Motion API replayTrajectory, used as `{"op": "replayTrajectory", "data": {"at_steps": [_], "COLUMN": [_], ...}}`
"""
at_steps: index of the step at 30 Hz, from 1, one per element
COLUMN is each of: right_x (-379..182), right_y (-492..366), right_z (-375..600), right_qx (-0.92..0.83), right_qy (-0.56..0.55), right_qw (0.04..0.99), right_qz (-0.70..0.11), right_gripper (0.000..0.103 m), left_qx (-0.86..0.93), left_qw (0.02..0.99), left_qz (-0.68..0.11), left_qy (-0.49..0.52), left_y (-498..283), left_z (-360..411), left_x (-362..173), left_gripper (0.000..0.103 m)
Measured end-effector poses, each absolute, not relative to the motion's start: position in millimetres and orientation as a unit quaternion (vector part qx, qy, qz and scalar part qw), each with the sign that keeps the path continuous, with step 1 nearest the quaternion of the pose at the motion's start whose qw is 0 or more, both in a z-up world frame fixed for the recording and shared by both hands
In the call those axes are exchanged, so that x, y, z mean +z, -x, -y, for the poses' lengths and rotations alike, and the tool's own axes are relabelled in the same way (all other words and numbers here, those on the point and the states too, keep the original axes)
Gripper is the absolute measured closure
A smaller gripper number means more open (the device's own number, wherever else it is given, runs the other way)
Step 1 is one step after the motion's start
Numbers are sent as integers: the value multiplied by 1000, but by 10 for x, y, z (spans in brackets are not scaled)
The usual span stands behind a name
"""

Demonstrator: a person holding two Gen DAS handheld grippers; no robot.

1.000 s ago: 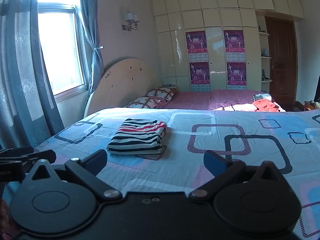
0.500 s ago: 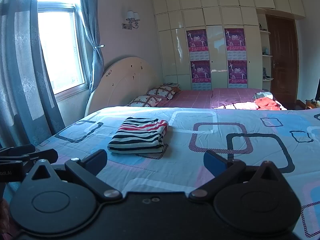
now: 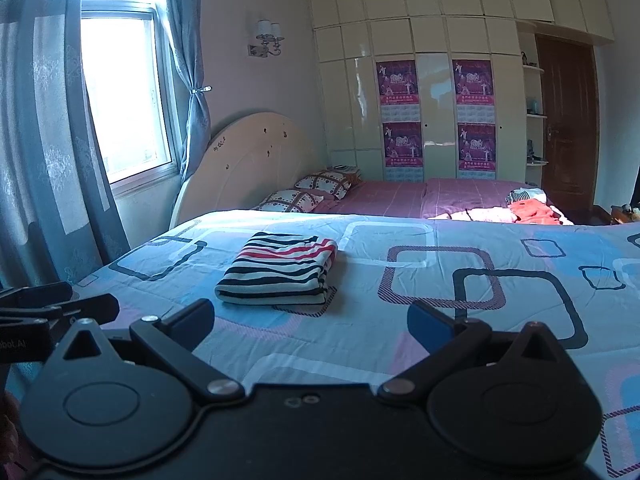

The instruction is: Fold small clothes

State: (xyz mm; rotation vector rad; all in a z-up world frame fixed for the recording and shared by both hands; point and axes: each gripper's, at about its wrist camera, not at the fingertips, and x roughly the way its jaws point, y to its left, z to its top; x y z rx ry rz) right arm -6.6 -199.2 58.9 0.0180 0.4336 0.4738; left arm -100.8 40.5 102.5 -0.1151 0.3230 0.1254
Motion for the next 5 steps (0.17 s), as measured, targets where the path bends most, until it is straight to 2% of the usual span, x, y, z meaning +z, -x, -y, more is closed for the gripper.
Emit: {"op": "replayTrajectory", "data": {"at_steps": [5], "right_x": [584], "right_y": [82], "right_z": [1993], "right_qx": [231], "right_qy": [-9], "right_qw": [949], "right_qz": [-212], "right_gripper": [1], "left_qx": [57], "left_qw": [983], "left_qz": [-161], "left_qy": [61], "left_y": [1010], "left_z": [-356], "left_x": [1047], "left_gripper": [0]}}
